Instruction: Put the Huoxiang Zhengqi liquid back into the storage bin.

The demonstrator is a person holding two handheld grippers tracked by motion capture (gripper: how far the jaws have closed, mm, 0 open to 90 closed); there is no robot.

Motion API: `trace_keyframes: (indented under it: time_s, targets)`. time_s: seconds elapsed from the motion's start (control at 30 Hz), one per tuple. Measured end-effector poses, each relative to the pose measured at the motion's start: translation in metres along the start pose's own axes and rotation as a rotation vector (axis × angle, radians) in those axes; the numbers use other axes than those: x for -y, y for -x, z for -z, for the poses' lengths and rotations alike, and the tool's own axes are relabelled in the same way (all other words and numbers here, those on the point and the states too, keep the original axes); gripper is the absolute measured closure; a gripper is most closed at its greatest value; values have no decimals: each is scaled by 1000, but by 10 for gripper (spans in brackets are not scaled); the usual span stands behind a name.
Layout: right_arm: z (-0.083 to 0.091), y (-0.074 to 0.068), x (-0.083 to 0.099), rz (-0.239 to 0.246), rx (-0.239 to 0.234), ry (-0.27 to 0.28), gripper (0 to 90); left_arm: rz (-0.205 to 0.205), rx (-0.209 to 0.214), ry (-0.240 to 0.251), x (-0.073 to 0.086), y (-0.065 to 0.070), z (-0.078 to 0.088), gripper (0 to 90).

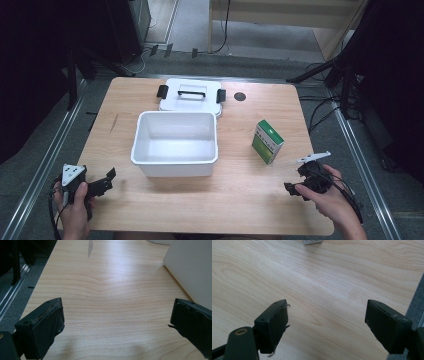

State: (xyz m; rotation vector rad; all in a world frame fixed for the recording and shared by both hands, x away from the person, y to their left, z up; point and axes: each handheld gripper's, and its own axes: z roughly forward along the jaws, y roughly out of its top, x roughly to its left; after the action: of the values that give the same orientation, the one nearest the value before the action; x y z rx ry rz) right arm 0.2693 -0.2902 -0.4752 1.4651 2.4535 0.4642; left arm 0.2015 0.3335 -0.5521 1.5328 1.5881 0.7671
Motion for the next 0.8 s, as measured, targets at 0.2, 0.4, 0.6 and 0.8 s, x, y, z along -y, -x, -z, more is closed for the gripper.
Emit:
trace_keyframes:
  time_s: [0.2,0.4,0.6,0.8]
  targets:
    - [11,4,-31,37,-2,-110,198,0,6,1,0,0,0,0]
    - [20,2,-59,84,-7,-175,210,-3,8,1,0,0,0,0]
    - [29,-4,-81,127,5,-185,262,0,7,2,0,0,0,0]
    - [31,-7,-97,135,-16,-210,280,3,8,2,0,-1,0,0]
